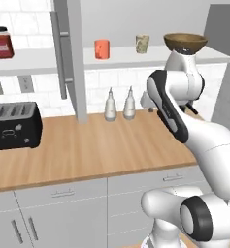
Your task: Gather all objects into one cabinet and sort the glasses and bowls to opposite sides.
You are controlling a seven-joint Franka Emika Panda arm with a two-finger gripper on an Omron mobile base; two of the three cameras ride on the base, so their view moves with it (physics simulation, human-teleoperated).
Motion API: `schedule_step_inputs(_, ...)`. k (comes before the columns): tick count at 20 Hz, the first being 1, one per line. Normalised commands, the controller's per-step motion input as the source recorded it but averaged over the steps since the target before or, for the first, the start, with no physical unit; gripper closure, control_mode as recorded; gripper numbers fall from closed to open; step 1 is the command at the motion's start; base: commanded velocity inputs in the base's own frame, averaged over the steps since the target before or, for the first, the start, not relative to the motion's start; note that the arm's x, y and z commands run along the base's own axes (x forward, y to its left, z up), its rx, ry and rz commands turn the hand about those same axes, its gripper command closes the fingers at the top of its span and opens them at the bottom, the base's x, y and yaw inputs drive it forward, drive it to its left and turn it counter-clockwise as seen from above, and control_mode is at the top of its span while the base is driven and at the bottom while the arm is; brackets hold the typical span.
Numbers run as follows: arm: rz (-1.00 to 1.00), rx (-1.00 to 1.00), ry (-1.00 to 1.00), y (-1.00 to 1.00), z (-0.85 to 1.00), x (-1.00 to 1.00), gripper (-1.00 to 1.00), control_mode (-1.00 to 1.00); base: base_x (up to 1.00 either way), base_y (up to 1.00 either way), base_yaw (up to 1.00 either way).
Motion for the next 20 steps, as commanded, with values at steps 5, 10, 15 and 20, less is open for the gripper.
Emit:
schedule_step_inputs(5,0.0,0.0,0.0,0.0,0.0,0.0,-1.0,1.0,-0.73,0.0,0.08)
schedule_step_inputs(10,0.0,0.0,0.0,0.0,0.0,0.0,-1.0,1.0,-0.49,0.0,0.1)
schedule_step_inputs(15,0.0,0.0,0.0,0.0,0.0,0.0,-1.0,1.0,-0.25,0.0,0.14)
schedule_step_inputs(20,0.0,0.0,0.0,0.0,0.0,0.0,-1.0,1.0,-0.35,0.0,0.38)
